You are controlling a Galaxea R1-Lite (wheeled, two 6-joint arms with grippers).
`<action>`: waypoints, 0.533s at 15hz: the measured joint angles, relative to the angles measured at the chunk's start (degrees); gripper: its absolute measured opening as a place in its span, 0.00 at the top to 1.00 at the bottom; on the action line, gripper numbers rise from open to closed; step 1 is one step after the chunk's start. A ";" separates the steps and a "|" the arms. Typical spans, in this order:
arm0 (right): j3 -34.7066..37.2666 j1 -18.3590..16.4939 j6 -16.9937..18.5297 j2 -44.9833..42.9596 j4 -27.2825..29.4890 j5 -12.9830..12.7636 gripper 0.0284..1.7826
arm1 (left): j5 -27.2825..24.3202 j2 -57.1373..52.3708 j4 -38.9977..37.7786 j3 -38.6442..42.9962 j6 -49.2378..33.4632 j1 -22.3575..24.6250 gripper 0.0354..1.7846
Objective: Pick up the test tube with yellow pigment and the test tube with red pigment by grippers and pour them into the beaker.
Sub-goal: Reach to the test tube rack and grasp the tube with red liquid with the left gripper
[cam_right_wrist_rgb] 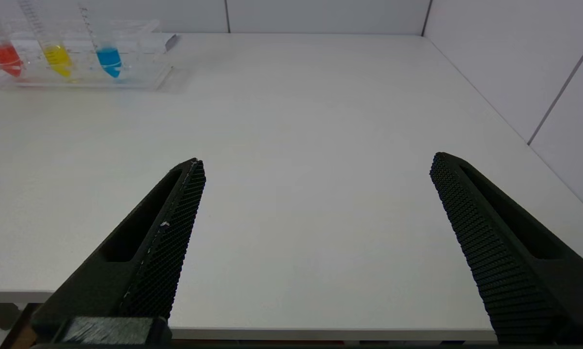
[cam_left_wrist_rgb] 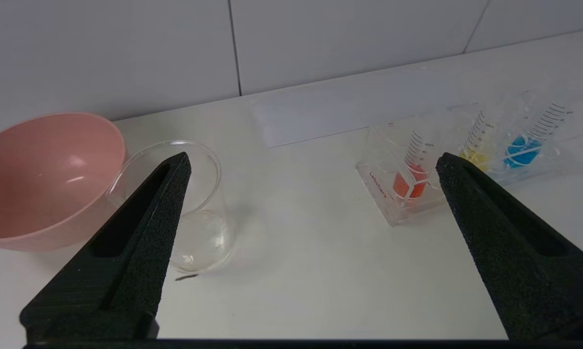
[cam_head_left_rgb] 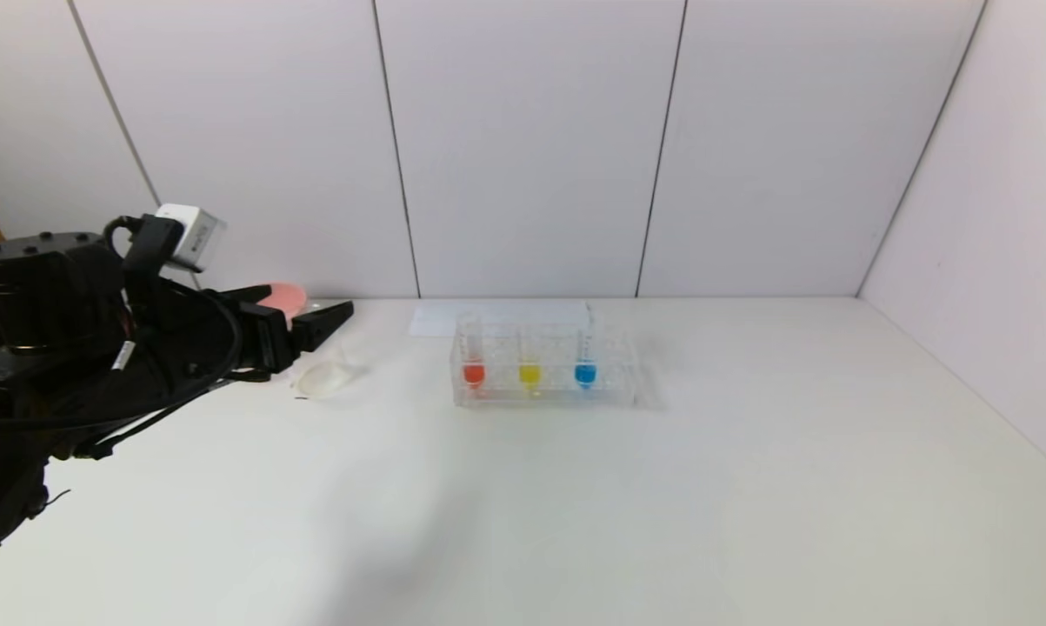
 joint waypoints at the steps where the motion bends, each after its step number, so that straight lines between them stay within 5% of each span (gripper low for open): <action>1: 0.00 0.00 0.00 0.00 0.00 0.00 0.05 | 0.11 1.99 -2.21 -0.04 -0.05 -1.22 0.01; 8: 0.00 0.02 0.00 0.00 0.00 -0.01 0.05 | 4.44 12.34 -10.48 -2.26 -1.29 -8.69 0.01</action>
